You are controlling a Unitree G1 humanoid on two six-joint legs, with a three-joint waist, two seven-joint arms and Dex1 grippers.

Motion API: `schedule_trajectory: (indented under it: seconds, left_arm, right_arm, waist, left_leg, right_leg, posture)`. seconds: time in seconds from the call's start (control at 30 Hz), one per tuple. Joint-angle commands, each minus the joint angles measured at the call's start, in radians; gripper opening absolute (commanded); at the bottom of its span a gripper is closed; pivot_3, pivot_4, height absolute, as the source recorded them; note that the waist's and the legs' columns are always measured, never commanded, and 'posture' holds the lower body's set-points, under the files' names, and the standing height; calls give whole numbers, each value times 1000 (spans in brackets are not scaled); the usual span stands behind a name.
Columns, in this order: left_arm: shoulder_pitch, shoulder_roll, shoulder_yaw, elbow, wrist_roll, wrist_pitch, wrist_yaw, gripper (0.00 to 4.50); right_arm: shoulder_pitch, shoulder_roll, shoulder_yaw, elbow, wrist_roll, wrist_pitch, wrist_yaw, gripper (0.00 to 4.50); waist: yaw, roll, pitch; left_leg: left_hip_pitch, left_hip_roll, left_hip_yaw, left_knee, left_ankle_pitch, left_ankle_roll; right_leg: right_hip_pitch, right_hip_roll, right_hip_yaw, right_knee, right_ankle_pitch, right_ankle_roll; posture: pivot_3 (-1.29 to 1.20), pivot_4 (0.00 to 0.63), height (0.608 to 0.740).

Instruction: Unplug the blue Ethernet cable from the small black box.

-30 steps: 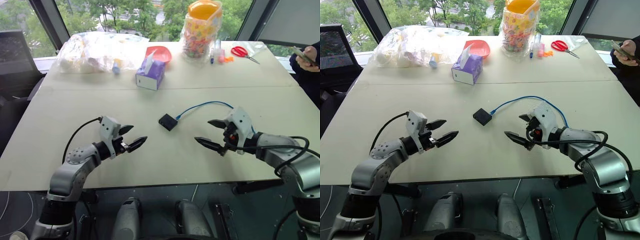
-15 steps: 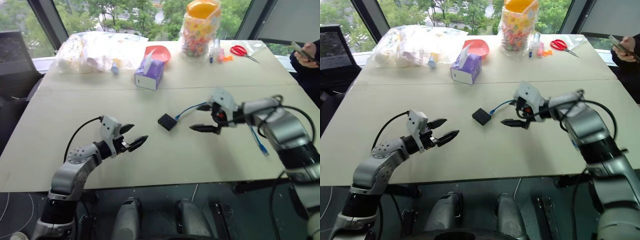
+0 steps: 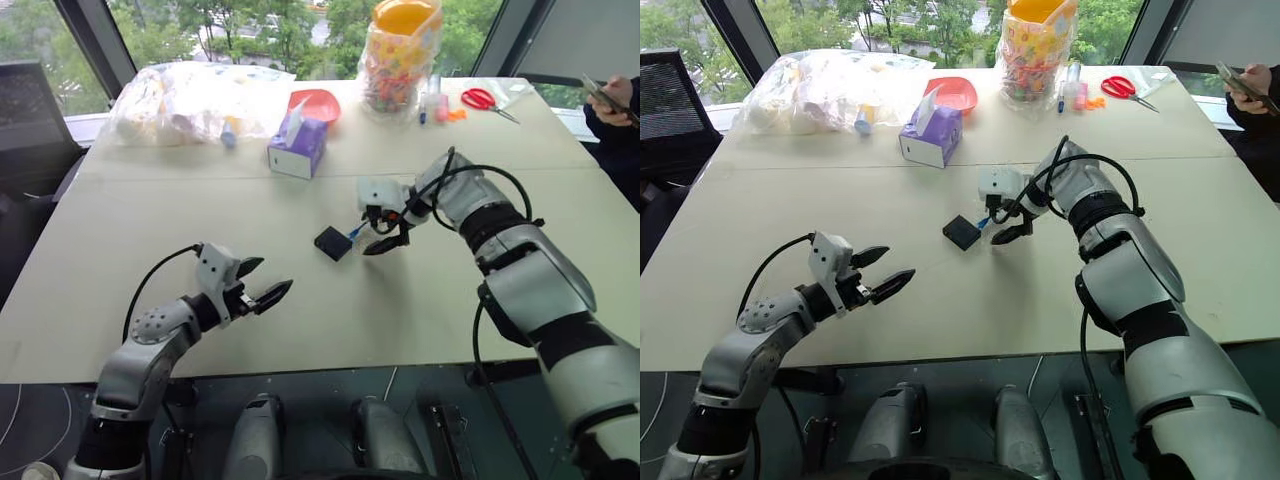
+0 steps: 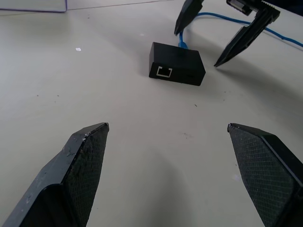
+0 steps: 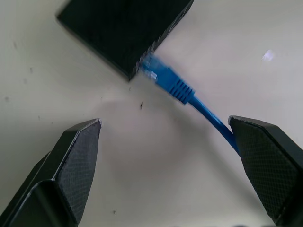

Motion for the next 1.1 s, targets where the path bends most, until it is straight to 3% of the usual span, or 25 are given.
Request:
schedule_trajectory:
  seconds: [0.03, 0.3, 0.4, 0.63, 0.8, 0.9, 1.1]
  left_arm:
    - [9, -7, 30, -56, 2, -28, 28, 4186]
    - [56, -12, 46, -94, 5, -41, 61, 4186]
    - [62, -11, 50, -98, 3, -44, 63, 4231]
    - [52, -6, 66, -88, -10, -31, 63, 4231]
    - [10, -11, 92, -69, -53, 15, 66, 4231]
    - [-47, -1, 115, -42, -103, 65, 54, 4231]
    - [-152, 66, 96, -9, -229, 214, -70, 4231]
  right_arm:
    - [-45, 33, -23, 47, -45, -26, -20, 4500]
    - [-75, 124, -73, 90, -75, 58, 41, 4500]
    - [-73, 143, -82, 92, -91, 74, 42, 3625]
    - [-64, 170, -118, 86, -95, 107, 64, 39]
    - [-23, 117, -130, 7, -107, -14, 30, 39]
    - [126, 14, -145, -275, -91, -179, -17, 39]
    - [530, -121, -236, -926, -117, -168, -238, 39]
  waist:
    - [-2, 0, 0]
    - [-19, 0, 0]
    - [-24, 0, 0]
    - [-25, 0, 0]
    - [-24, 0, 0]
    - [-14, 0, 0]
    - [5, 0, 0]
  left_leg:
    - [0, 0, 0, 0, 0, 0]
    - [1, 1, -1, -1, 0, -1]
    - [1, 1, -1, -1, 0, -1]
    - [2, 1, -1, -1, 0, -1]
    - [1, 1, -1, -1, 0, -1]
    - [1, 0, -1, 0, 1, -1]
    - [1, 0, -1, -1, 1, -1]
  right_leg:
    - [0, 0, 0, 0, 0, 0]
    - [0, 1, 0, 2, 0, 0]
    - [0, 1, 0, 2, 0, 1]
    - [0, 1, 0, 2, 0, 0]
    - [0, 1, 0, 2, 0, 0]
    - [0, 1, 0, 2, 1, 2]
    - [-1, 1, 0, 2, 1, 5]
  posture:
    - [0, 150, 735]
    - [0, 150, 735]
    - [0, 150, 735]
    - [0, 150, 735]
    - [0, 150, 735]
    - [0, 150, 735]
    - [0, 150, 735]
